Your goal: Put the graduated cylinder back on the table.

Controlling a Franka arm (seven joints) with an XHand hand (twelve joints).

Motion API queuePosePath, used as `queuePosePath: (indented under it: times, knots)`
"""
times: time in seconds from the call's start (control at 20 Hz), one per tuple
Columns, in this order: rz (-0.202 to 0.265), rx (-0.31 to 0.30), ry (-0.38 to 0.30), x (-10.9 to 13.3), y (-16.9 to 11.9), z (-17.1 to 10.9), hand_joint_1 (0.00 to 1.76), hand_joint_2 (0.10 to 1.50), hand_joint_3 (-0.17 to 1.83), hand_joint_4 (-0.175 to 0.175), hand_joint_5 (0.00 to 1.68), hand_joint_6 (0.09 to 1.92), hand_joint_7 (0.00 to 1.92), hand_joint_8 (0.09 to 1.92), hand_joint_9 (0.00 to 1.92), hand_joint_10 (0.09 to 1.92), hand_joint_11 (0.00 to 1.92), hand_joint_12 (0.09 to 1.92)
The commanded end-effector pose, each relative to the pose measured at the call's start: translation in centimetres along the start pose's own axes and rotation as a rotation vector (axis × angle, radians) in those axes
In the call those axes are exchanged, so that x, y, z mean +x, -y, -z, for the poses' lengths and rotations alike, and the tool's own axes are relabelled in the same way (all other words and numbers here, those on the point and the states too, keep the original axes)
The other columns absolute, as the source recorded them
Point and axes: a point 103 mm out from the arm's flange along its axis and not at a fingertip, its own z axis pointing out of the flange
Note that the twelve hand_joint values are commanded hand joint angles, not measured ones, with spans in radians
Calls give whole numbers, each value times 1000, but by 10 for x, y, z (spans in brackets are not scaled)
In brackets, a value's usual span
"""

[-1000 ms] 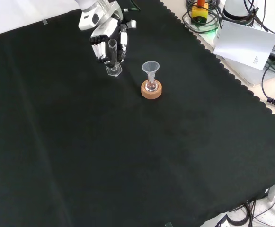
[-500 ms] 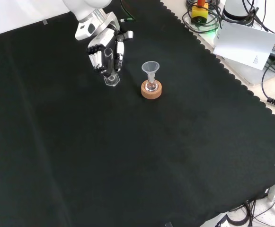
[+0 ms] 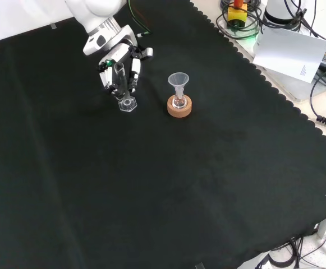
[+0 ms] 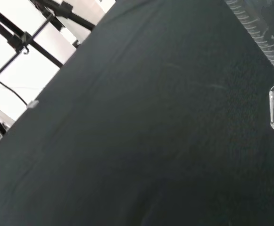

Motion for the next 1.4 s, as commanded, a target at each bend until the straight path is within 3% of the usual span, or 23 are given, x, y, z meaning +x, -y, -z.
queuePosePath:
  times: [0.05, 0.75, 1.3, 1.4]
  knots:
    - [10, -24, -4, -7, -8, -2, 1242, 1157, 2, -175, 883, 1144, 914, 1134, 1292, 188, 1118, 817]
    - [-16, -79, -13, -17, -11, -13, 1239, 1162, 2, -175, 875, 1156, 903, 1148, 1275, 186, 1108, 827]
    - [-23, -83, -42, -17, -7, -25, 1230, 1182, 2, -175, 836, 1210, 861, 1208, 1238, 199, 1077, 871]
    - [-23, -83, -50, -17, -5, -25, 1165, 1184, 1, -175, 844, 1206, 887, 920, 1218, 207, 1064, 884]
